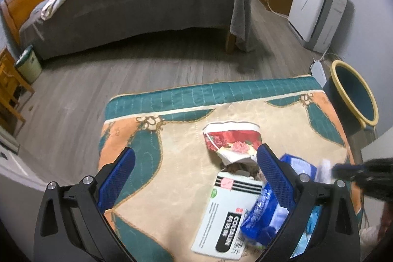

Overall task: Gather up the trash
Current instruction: 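Grasp the red-white paper cup with the left tool while the right tool grasps white tissue, then carry the cup and tissue over the teal bin and open both tools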

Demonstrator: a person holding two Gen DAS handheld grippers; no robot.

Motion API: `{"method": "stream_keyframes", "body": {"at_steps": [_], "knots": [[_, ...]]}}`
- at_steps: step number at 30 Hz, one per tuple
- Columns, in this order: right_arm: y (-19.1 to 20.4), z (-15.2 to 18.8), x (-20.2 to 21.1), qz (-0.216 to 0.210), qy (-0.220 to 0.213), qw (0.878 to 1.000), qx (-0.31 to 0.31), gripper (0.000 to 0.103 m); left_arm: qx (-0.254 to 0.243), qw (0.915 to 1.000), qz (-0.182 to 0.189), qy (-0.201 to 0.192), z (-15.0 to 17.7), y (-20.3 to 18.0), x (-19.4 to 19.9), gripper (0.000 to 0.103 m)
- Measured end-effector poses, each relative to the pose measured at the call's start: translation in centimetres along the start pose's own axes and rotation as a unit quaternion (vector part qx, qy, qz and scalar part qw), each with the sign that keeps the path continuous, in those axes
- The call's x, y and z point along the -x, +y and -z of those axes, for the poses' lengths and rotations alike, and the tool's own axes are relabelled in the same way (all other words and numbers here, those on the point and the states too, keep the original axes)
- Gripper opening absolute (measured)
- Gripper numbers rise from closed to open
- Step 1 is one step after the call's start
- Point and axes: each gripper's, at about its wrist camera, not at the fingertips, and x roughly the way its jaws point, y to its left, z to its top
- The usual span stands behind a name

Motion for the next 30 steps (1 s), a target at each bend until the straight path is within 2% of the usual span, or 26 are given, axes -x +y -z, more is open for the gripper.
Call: {"method": "stream_keyframes", "body": {"at_steps": [6,9,12,14,15,16,18,20,21,25,26,27,30], "knots": [[-0.7,-2.1,1.9,0.032,-0.041,0.998,0.024,0.003,-0.006,0.9991,0.025,0.035,-0.7,-1.7,-3.8,0.098],[-0.8,-2.5,1.6,0.041,-0.038,0.998,0.038,0.003,-0.01,0.9977,0.036,0.057,-0.8,-2.6,-6.0,0.097],[-1.1,-2.4,0.1,0.061,-0.02,0.997,0.05,0.005,0.004,0.9958,0.047,0.079,-0.7,-2.9,-7.7,0.091],[-1.7,-2.2,-1.0,0.062,-0.002,0.997,0.045,0.007,0.015,0.9917,0.063,0.111,-0.3,-3.0,-9.3,0.056],[-1.9,-2.1,-1.5,0.061,0.006,0.997,0.043,0.012,0.017,0.9895,0.07,0.126,-0.1,-3.1,-9.9,0.056],[-2.0,-1.9,-2.1,0.059,0.016,0.997,0.044,0.016,0.026,0.9875,0.092,0.126,0.0,-3.0,-10.1,0.049],[-1.8,-1.6,-2.9,0.063,0.028,0.996,0.049,0.036,0.032,0.9864,0.1,0.127,-0.1,-3.0,-10.1,0.045],[-1.4,-1.2,-3.9,0.071,0.041,0.995,0.063,0.046,0.031,0.9873,0.101,0.119,-0.1,-2.9,-9.9,0.04],[-1.1,-1.0,-4.4,0.077,0.049,0.993,0.071,0.047,0.032,0.9873,0.102,0.117,0.0,-2.8,-9.9,0.039],[-1.0,-0.3,-6.5,0.094,0.082,0.988,0.09,0.044,0.039,0.9872,0.113,0.106,0.1,-2.4,-9.4,0.029],[-1.0,-0.1,-6.8,0.091,0.088,0.987,0.094,0.025,0.04,0.9872,0.115,0.103,0.0,-2.3,-9.2,0.027],[-1.0,-0.1,-6.9,0.088,0.093,0.987,0.095,0.016,0.04,0.9873,0.116,0.1,-0.1,-2.3,-9.0,0.025],[-0.7,-0.6,-5.9,0.082,0.075,0.989,0.094,0.012,0.034,0.9879,0.122,0.089,-0.6,-2.6,-8.3,0.022]]}}
